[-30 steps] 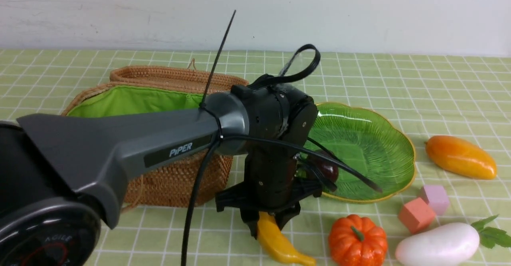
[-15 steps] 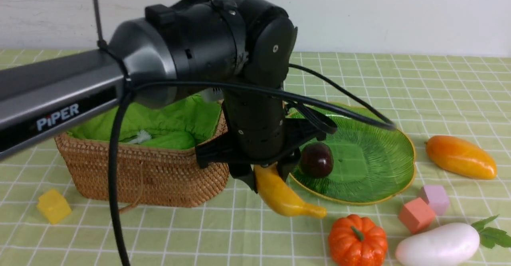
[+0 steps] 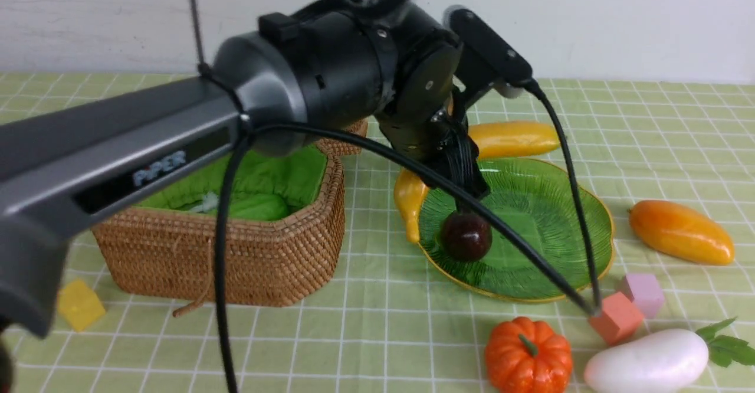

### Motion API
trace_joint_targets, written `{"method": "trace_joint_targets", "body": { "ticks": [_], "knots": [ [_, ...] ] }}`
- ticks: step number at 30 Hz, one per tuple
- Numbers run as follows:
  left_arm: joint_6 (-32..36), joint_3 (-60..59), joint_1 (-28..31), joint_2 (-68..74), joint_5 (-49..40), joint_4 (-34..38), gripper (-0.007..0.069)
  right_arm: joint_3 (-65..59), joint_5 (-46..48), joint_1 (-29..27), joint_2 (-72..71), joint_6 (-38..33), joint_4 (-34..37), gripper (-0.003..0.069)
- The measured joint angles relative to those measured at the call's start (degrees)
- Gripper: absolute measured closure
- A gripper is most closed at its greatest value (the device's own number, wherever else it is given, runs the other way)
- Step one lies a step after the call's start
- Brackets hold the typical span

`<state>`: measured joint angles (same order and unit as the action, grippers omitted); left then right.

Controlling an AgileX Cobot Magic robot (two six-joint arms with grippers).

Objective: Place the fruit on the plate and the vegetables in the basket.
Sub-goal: Use the left arm to grab a banana and put it into the right plate

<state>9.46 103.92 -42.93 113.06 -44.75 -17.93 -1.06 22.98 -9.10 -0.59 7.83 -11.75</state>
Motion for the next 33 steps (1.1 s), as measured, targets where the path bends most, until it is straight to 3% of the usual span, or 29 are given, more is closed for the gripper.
{"method": "trace_joint_targets", "body": {
  "ticks": [3,7,15,23,26,33],
  "knots": [
    [8.68,4.90,0.17,5.37,0.64,-2.15,0.0315,0.00,0.00,0.00,0.00,0.00,0.00,0.0418],
    [12.68,10.68,1.46,11.56,3.96,-2.20,0.0315,0.00,0.00,0.00,0.00,0.00,0.00,0.0418],
    [13.23,13.13,3.38,17.64,17.93,-3.89,0.0315,0.00,0.00,0.00,0.00,0.00,0.00,0.0418],
    [10.31,13.13,3.19,19.03,18.60,-3.48,0.0315,0.00,0.00,0.00,0.00,0.00,-0.05,0.0418],
    [9.97,13.13,3.19,18.91,17.47,-2.77,0.0264,0.00,0.00,0.00,0.00,0.00,-0.04,0.0418],
    [9.83,13.13,3.19,16.00,13.78,-0.31,0.0052,0.00,0.00,0.00,0.00,0.00,-0.04,0.0418]
  ]
}}
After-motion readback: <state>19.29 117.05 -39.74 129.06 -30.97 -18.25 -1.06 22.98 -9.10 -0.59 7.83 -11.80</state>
